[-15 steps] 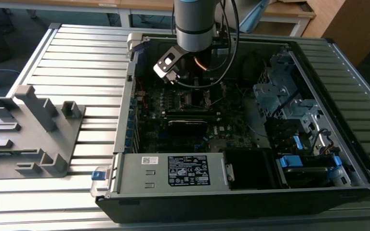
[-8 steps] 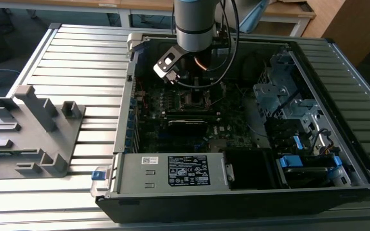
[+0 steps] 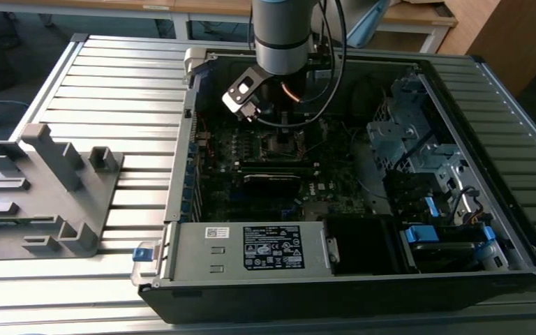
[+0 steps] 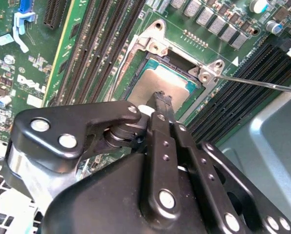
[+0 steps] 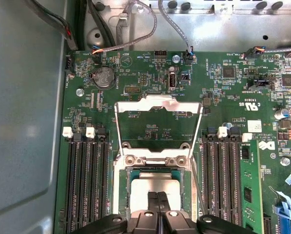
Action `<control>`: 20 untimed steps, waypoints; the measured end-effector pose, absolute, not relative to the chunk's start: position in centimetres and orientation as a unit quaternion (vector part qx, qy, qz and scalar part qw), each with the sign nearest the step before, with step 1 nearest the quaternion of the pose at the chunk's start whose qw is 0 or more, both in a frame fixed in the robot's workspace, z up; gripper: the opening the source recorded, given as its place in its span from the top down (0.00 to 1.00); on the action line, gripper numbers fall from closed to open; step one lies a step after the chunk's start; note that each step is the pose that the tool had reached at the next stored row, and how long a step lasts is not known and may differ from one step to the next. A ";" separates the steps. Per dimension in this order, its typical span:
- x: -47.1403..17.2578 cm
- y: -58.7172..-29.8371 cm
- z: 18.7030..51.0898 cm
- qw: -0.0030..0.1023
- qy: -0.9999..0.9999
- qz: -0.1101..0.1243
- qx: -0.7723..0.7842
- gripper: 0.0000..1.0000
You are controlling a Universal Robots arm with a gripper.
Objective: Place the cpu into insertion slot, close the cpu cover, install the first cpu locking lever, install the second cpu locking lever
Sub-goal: 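Place the cpu into insertion slot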
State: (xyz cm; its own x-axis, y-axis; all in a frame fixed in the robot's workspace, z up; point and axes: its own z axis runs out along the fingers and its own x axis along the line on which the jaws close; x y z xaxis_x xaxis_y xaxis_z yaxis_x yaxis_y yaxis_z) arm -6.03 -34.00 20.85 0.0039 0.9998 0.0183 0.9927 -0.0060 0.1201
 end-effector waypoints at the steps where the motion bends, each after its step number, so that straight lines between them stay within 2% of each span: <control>1: -6.0 -34.0 20.9 0.036 0.704 0.049 0.708 0.89; 5: -6.0 -34.0 20.9 0.035 0.704 0.048 0.708 0.89; 9: -6.0 -34.0 20.8 0.012 0.705 0.025 0.709 0.89; 10: -6.0 -34.0 20.8 0.011 0.705 0.023 0.709 0.89; 20: -5.4 -34.0 20.7 0.010 0.704 0.023 0.709 0.89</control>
